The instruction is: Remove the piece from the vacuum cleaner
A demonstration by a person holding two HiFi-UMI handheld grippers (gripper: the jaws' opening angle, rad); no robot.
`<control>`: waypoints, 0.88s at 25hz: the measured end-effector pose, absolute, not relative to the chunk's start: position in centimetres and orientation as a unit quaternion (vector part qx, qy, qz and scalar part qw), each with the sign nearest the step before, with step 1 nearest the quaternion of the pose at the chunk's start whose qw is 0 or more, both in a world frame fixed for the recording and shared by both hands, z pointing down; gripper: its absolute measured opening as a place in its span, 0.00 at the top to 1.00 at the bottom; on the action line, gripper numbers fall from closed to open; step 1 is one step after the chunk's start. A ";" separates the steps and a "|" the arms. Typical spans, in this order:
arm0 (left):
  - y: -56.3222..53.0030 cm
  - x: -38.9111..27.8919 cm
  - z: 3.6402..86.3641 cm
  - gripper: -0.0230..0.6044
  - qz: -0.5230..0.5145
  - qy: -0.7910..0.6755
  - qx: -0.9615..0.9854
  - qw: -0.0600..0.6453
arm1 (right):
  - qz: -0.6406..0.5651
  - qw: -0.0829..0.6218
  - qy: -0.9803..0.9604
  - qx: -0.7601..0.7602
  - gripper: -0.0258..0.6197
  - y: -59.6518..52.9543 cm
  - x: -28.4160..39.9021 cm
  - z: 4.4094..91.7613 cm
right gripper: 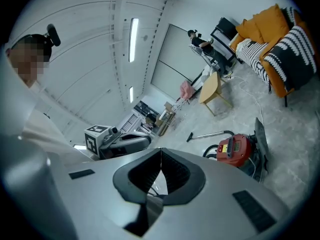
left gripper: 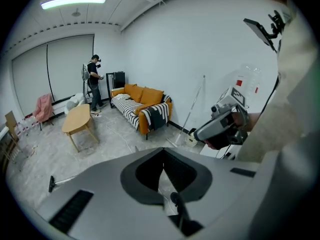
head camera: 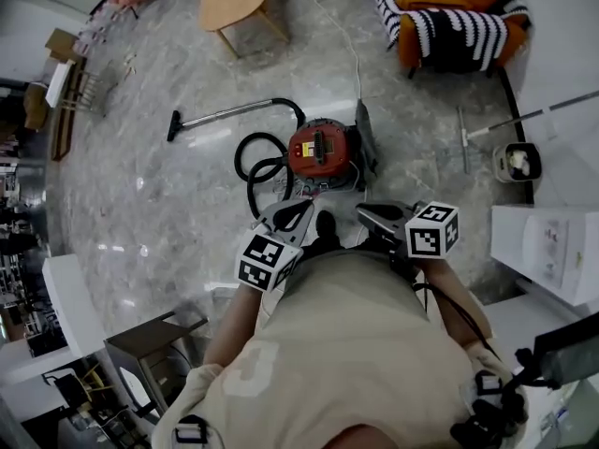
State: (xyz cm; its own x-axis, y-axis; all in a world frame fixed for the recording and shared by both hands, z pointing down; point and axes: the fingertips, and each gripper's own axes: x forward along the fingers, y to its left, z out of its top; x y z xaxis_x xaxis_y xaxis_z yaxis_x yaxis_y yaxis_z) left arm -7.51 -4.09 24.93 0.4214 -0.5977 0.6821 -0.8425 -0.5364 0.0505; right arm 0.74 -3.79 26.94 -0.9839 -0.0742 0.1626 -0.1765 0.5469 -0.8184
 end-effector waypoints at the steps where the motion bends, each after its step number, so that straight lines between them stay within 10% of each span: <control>1: -4.3 -7.5 25.0 0.96 0.314 -0.439 0.818 0.196 | 0.472 0.052 -0.877 0.074 0.96 -4.0 0.8 27.0; 22: -16.5 -15.4 33.0 0.96 0.315 -0.434 0.820 0.199 | 0.566 0.173 -0.784 0.190 0.96 -12.3 -2.6 36.2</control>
